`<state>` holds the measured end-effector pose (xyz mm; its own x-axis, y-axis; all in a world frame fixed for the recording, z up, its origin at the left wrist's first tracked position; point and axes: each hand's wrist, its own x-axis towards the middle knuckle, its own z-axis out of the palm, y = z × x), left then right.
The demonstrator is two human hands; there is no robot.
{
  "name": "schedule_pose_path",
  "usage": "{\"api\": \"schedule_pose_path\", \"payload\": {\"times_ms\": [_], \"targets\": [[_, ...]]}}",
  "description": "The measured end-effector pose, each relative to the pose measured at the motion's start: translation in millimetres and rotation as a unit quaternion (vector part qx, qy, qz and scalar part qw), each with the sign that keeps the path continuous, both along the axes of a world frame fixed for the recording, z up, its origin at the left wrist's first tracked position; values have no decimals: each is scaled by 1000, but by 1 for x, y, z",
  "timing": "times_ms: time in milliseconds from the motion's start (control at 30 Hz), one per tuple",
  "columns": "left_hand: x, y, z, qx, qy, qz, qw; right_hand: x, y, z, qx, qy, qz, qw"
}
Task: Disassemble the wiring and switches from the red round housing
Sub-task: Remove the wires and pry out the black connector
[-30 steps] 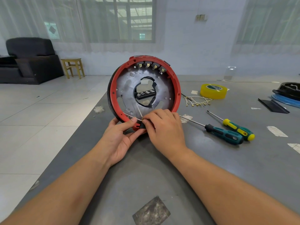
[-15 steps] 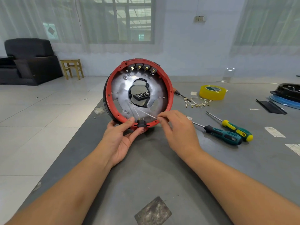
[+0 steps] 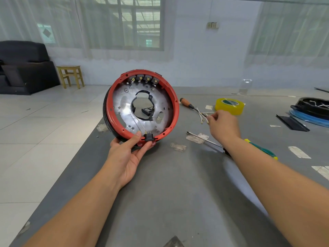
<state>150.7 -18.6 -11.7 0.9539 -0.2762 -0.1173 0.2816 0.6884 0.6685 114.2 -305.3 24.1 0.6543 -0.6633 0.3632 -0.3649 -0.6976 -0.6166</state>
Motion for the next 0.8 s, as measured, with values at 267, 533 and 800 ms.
{"api": "schedule_pose_path", "payload": {"times_ms": [267, 533, 800], "targets": [[3, 1, -3, -6, -17, -13, 1000, 79, -11, -9, -88, 163, -84, 979], [7, 1, -6, 4, -20, -21, 1000, 108, -24, -14, -91, 191, -84, 974], [6, 2, -4, 2, -17, -18, 1000, 95, -28, -15, -48, 185, -52, 980]]}}
